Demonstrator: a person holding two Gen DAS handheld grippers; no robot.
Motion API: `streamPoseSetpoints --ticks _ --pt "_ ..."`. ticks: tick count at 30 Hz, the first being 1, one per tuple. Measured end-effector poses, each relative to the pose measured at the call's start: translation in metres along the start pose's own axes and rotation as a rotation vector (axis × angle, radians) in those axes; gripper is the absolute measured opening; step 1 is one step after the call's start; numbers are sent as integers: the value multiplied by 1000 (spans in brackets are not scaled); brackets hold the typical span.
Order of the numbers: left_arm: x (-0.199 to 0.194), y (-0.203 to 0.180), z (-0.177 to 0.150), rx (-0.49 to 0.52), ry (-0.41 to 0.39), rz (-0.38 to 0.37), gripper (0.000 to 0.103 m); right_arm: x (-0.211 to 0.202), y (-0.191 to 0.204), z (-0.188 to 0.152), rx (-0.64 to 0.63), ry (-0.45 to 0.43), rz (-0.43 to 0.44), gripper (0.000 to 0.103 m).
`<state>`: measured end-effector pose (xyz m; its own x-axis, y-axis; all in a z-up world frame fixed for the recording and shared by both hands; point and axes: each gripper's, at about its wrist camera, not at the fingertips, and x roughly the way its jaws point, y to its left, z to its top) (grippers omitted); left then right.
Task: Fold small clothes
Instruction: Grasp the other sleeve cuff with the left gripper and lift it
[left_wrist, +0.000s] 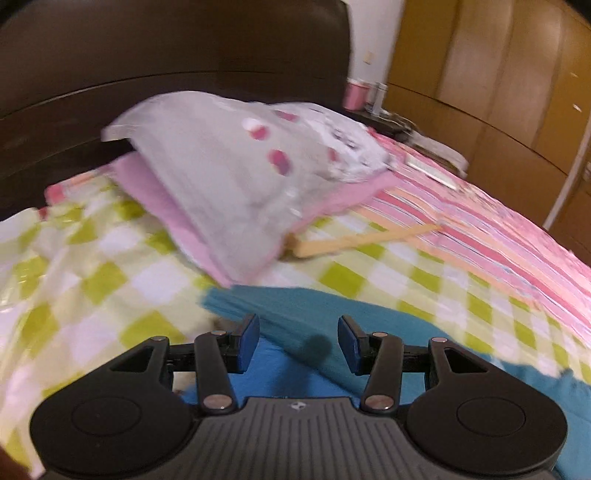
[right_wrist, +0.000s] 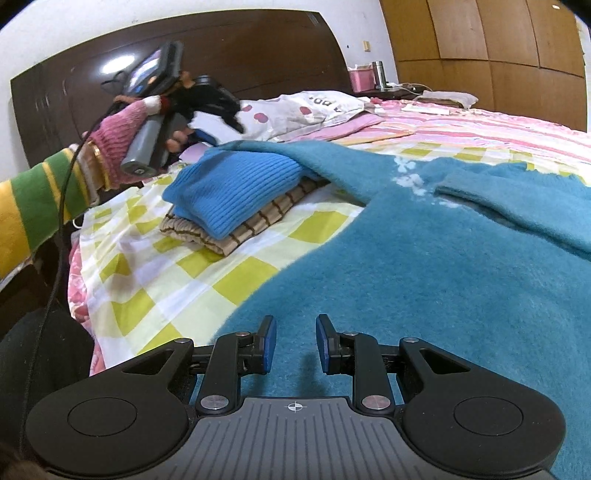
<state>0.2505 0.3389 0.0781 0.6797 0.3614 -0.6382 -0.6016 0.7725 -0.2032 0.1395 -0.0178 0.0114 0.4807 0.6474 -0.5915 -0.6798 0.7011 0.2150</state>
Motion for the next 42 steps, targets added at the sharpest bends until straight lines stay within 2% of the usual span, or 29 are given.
streamPoseSetpoints --ticks 3,8,12,15,16,17,18,21,25,30,33,36,37,39,42 --pt "4 20 2 -68 21 24 53 1 0 -1 6 4 2 24" --pt "26 29 3 -170 63 -19 53 3 0 -2 20 16 2 24" --pt "40 26 8 -172 57 1 54 2 1 0 15 10 -7 24" --pt "49 23 13 -131 66 19 52 2 -1 0 21 10 -10 24" --pt "49 21 14 -100 58 41 48 3 -1 -1 23 10 -13 24" --pt "48 17 14 -74 44 69 36 3 -2 -1 24 9 -16 24" --pt "47 14 16 -53 35 83 31 2 -3 -1 25 9 -19 24" --pt "37 3 20 -6 -13 71 19 0 -4 0 28 1 -24 24" --pt "15 -23 25 43 -64 -14 17 -5 -8 2 34 -18 -36 24" --pt "-21 -87 13 142 -71 -247 17 -16 -20 9 50 -55 -81 24" --pt "-42 -137 -14 234 -33 -420 17 -25 -32 14 67 -83 -123 24" --pt "-56 -186 -57 338 38 -591 17 -32 -48 15 96 -102 -172 24" --pt "-58 -201 -74 376 65 -627 17 -34 -54 15 115 -102 -184 24" --pt "-58 -220 -102 441 113 -666 18 -36 -71 12 171 -91 -200 24" --pt "-54 -230 -140 542 164 -650 23 -36 -88 10 217 -79 -226 24"
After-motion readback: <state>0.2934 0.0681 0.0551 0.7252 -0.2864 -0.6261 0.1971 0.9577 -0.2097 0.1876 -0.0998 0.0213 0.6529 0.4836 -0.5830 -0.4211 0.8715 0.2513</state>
